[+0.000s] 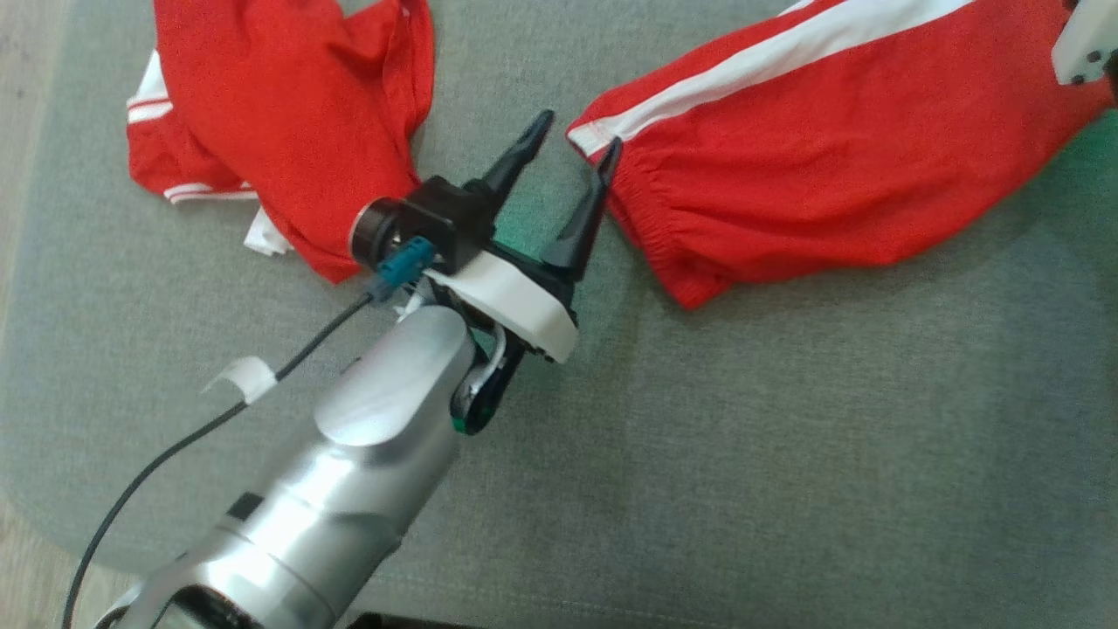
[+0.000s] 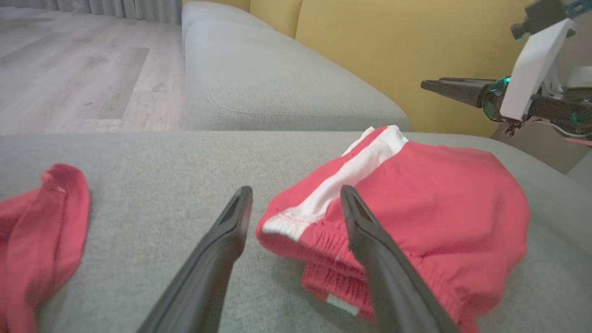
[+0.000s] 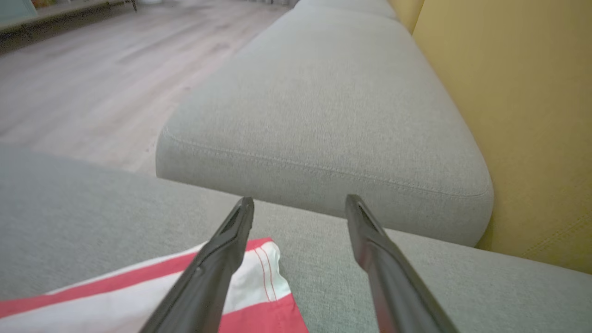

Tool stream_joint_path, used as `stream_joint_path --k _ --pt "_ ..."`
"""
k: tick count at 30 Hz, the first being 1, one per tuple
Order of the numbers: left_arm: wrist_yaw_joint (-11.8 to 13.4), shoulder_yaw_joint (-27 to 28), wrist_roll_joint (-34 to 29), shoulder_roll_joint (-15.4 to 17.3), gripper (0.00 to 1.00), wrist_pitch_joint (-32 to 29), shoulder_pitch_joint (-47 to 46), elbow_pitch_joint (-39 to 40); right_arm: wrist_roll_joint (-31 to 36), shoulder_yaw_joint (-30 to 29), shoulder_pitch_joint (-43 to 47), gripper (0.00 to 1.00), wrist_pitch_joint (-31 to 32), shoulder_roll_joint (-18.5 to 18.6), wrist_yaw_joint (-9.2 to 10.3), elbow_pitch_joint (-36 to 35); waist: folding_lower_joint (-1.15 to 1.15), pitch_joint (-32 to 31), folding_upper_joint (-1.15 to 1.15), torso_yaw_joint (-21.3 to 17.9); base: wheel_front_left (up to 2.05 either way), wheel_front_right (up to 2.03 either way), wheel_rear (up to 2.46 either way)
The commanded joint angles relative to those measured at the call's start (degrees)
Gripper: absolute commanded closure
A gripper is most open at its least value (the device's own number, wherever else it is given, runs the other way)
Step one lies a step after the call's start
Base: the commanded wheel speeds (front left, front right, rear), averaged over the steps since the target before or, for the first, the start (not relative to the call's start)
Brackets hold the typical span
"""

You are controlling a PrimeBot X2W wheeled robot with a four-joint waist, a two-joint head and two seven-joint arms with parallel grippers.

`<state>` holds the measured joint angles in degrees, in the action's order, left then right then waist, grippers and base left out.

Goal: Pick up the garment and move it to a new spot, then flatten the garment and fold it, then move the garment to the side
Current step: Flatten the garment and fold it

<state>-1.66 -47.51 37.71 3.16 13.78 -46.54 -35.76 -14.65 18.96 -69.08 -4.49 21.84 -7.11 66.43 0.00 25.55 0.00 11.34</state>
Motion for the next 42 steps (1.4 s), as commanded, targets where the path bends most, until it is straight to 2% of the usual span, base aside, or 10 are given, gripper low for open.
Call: stream_joint_path --k 1,6,10,12,19,25,29,33,38,42 --pt "0.8 3.0 -0.7 1.9 0.00 0.9 -0.4 1.6 -1.4 -0.6 0.7 0.00 -2.5 -1.4 -0.37 -1.0 0.00 -2.4 0.00 -1.1 0.00 0.00 0.00" --pt "3.0 5.3 -2.2 4.2 0.00 1.2 0.9 3.2 -4.7 -0.9 4.2 0.00 -7.3 -2.8 -0.37 -2.1 0.00 -6.5 0.00 -2.9 0.00 0.00 0.00" --pt "6.5 8.6 -5.8 7.3 0.00 1.2 3.0 7.8 -9.0 -1.2 8.7 0.00 -10.0 -3.9 -0.37 -6.9 0.00 -10.3 0.00 -5.5 0.00 0.00 0.00" --pt "8.8 11.8 -7.6 9.0 0.00 1.2 6.0 12.0 -10.1 -0.8 12.9 0.00 -10.4 -4.2 -0.37 -13.7 0.00 -12.3 0.00 -7.5 0.00 0.00 0.00" --pt "11.5 16.8 -11.7 10.9 0.00 1.2 14.6 18.4 -9.1 -6.9 28.9 0.00 -10.5 -7.5 -0.37 -33.4 0.00 -16.7 0.00 -10.5 0.00 0.00 0.00" --pt "13.8 21.2 -14.3 10.6 0.00 1.2 24.1 23.0 -4.4 -8.7 43.1 0.00 -10.5 -12.9 -0.37 -42.7 0.00 -19.3 0.00 -12.6 0.00 0.00 0.00" --pt "13.8 23.9 -15.2 9.1 0.00 1.2 30.7 25.3 -3.2 -10.0 50.5 0.00 -10.5 -15.8 -0.37 -45.7 0.00 -20.2 0.00 -12.8 0.00 0.00 0.00" --pt "12.0 25.5 -16.4 8.1 0.00 1.2 34.1 25.6 -2.4 -10.7 54.2 0.00 -10.0 -17.2 -0.37 -46.9 0.00 -20.1 0.00 -12.4 0.00 0.00 0.00" --pt "10.1 27.5 -17.2 6.6 0.00 1.2 34.0 26.2 -1.3 -12.3 53.7 0.00 -8.2 -17.8 -0.37 -48.4 0.00 -18.0 0.00 -11.1 0.00 0.00 0.00" --pt "8.6 27.6 -18.3 5.8 0.00 1.2 32.0 26.6 0.6 -15.0 48.8 0.00 -4.6 -17.6 -0.37 -48.5 0.00 -13.9 0.00 -9.7 0.00 0.00 0.00"
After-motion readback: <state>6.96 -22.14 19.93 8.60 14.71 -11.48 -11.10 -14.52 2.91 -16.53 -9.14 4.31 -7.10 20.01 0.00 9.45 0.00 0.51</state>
